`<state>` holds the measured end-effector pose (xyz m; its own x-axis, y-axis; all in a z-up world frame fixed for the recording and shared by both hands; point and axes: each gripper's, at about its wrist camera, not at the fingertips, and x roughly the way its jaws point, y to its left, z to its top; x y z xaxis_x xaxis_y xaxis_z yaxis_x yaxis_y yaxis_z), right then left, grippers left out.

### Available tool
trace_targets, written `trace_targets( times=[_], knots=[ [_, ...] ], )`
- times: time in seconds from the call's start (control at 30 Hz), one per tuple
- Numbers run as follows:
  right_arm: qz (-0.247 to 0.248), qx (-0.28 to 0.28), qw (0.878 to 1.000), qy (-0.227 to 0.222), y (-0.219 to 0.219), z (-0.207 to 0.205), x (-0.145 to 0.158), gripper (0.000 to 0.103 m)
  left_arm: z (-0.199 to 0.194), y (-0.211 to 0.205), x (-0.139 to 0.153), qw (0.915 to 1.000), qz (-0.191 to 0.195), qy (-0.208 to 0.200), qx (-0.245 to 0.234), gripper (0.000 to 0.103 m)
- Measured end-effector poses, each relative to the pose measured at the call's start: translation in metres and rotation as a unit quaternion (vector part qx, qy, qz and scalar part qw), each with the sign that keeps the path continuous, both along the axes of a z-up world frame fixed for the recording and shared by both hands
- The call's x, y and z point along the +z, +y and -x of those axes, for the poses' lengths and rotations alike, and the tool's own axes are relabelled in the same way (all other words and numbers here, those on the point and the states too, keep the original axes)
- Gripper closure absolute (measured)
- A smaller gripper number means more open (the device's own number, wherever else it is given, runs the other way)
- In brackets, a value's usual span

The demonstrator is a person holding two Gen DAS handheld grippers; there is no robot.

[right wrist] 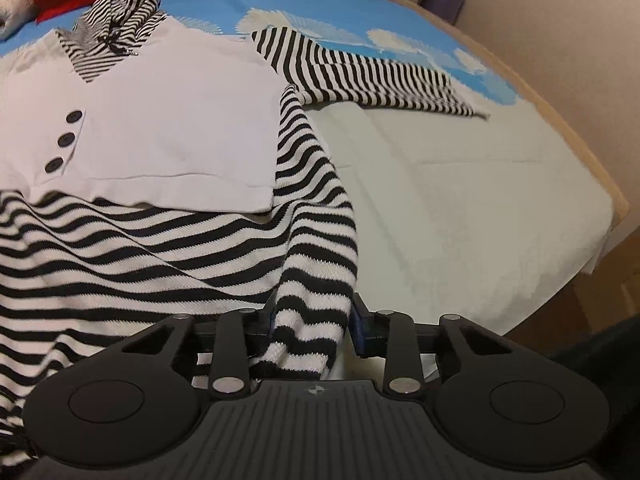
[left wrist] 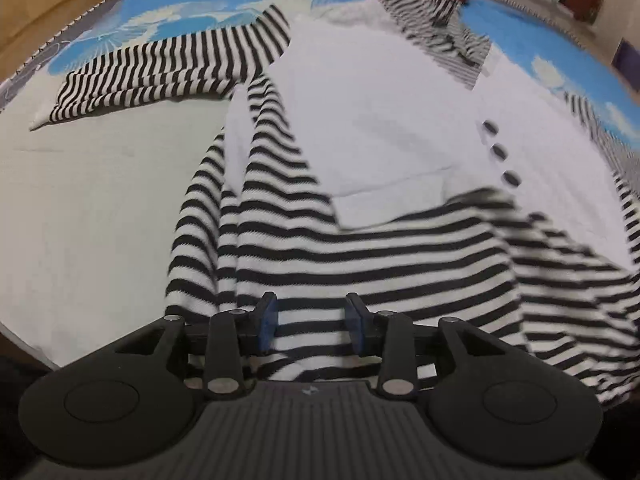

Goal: Fold small clothes

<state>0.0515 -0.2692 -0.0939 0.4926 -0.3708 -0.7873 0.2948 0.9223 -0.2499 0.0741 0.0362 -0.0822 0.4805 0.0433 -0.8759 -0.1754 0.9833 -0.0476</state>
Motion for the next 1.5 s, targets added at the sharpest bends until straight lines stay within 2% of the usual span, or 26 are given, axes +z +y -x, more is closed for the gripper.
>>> trace_targets(
  times=[0.07, 0.13, 0.27, 0.37, 0.4, 0.47, 0.53, 0.57, 0.6, 0.67, 0.83, 0.97, 1.07, 1.23, 1.27, 1.33, 1.4, 1.5],
  knots=[
    [0.014, -0.004, 1.000, 0.002, 0.000, 0.000, 0.001, 0.071, 0.001, -0.001, 0.005, 0.9998, 0.016, -0.007, -0.001, 0.062],
    [0.018, -0.004, 1.000, -0.008, 0.002, 0.001, 0.006, 0.071, 0.001, -0.003, 0.008, 0.9998, 0.013, -0.015, -0.006, 0.061],
    [0.044, 0.045, 0.994, -0.090, 0.022, 0.014, 0.032, 0.069, 0.000, -0.005, 0.011, 0.9995, 0.016, -0.024, -0.008, 0.061],
    [0.023, 0.089, 0.986, -0.135, 0.032, 0.021, 0.043, 0.060, -0.005, -0.004, 0.007, 0.9996, 0.022, -0.018, -0.009, 0.061],
    [0.008, 0.097, 0.986, -0.134, 0.033, 0.021, 0.042, 0.059, -0.006, -0.003, 0.004, 0.9996, 0.027, -0.010, -0.009, 0.061],
    [-0.043, 0.101, 0.989, -0.100, 0.030, 0.016, 0.032, 0.054, -0.008, -0.001, -0.005, 0.9989, 0.042, 0.017, -0.006, 0.058],
    [-0.096, 0.091, 0.991, -0.029, 0.024, 0.010, 0.012, 0.054, -0.008, 0.002, -0.013, 0.9974, 0.061, 0.039, 0.002, 0.057],
    [-0.098, 0.085, 0.992, 0.001, 0.023, 0.006, 0.004, 0.054, -0.007, 0.002, -0.011, 0.9979, 0.055, 0.034, -0.001, 0.057],
    [-0.090, 0.080, 0.992, 0.019, 0.023, 0.006, -0.003, 0.054, -0.007, -0.001, -0.008, 0.9986, 0.044, 0.028, -0.006, 0.057],
    [-0.084, 0.083, 0.993, 0.013, 0.025, 0.007, -0.001, 0.054, -0.006, -0.005, -0.001, 0.9994, 0.031, 0.008, -0.015, 0.056],
    [-0.079, 0.103, 0.991, -0.039, 0.036, 0.007, 0.025, 0.054, -0.006, -0.010, 0.023, 0.9985, 0.013, -0.048, -0.021, 0.056],
    [-0.104, 0.117, 0.983, -0.091, 0.036, 0.005, 0.059, 0.054, -0.005, -0.011, 0.049, 0.9943, -0.001, -0.105, -0.019, 0.056],
    [-0.093, 0.137, 0.976, -0.140, 0.036, 0.002, 0.093, 0.054, -0.003, -0.014, 0.065, 0.9880, -0.021, -0.152, -0.019, 0.056],
    [-0.074, 0.170, 0.958, -0.220, 0.028, -0.015, 0.147, 0.051, 0.001, -0.021, 0.087, 0.9779, -0.022, -0.207, -0.023, 0.055],
    [-0.071, 0.176, 0.954, -0.231, 0.025, -0.021, 0.154, 0.049, 0.001, -0.023, 0.093, 0.9759, -0.022, -0.216, -0.023, 0.053],
    [-0.066, 0.189, 0.947, -0.252, 0.018, -0.032, 0.166, 0.048, 0.002, -0.022, 0.105, 0.9734, -0.023, -0.227, -0.018, 0.035],
    [-0.053, 0.208, 0.941, -0.262, 0.014, -0.043, 0.170, 0.048, -0.003, -0.019, 0.116, 0.9721, -0.035, -0.232, -0.011, 0.027],
    [-0.036, 0.216, 0.938, -0.268, 0.006, -0.053, 0.169, 0.048, -0.022, -0.009, 0.132, 0.9708, -0.034, -0.237, -0.020, 0.026]
  ],
)
